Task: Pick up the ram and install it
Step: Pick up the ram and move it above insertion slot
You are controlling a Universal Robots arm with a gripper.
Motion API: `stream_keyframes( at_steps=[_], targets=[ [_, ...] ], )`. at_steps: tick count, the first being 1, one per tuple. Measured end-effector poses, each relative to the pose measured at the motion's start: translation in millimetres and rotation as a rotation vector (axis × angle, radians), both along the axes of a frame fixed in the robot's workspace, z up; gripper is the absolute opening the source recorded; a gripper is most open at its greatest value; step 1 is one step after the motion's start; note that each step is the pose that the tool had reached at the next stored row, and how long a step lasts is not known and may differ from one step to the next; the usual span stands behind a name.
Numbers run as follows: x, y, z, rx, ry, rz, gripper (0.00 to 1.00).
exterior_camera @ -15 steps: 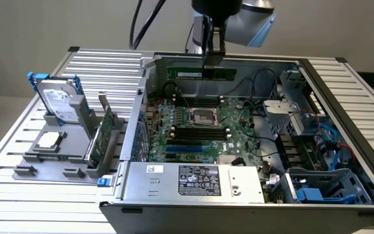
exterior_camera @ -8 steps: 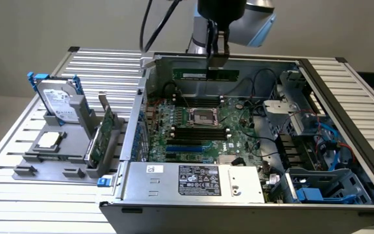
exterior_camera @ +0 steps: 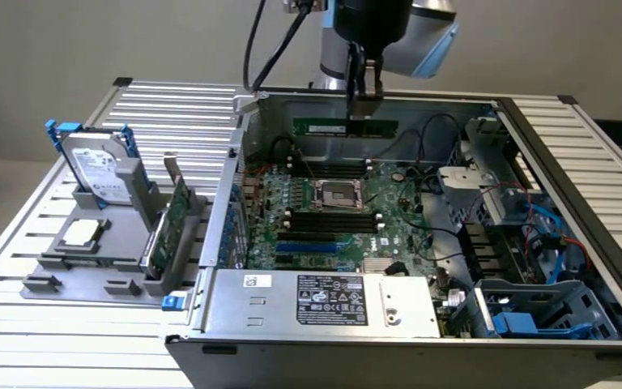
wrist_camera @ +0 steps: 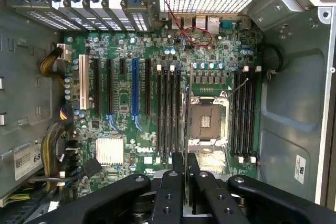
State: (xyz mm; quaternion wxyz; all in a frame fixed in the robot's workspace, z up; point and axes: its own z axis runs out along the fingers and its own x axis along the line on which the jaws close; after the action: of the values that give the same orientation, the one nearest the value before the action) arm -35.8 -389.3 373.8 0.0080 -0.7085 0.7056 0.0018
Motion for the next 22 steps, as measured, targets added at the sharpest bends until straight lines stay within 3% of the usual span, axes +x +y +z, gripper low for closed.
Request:
stream_keyframes(
  at_steps=[2,5,11,14,18,20,22],
  targets=[
    [1.0,2.6,-3.4,-0.0046,0.0001,0.0,0.14],
    [3.1,5.4,-8.0,-0.0163,0.0,0.001,0.14],
    [9.0,7.2,-16.3,-0.0371,0.0001,0.011,0.14],
    [11.1,7.3,-18.5,-0.0396,0.0104,0.019,0.14],
    [13.4,7.3,-20.7,-0.0402,0.0327,0.029,0.14],
    [13.5,7.3,-21.9,-0.0406,0.0397,0.03,0.14],
    [13.4,7.3,-21.8,-0.0412,0.0414,0.03,0.14]
  ],
)
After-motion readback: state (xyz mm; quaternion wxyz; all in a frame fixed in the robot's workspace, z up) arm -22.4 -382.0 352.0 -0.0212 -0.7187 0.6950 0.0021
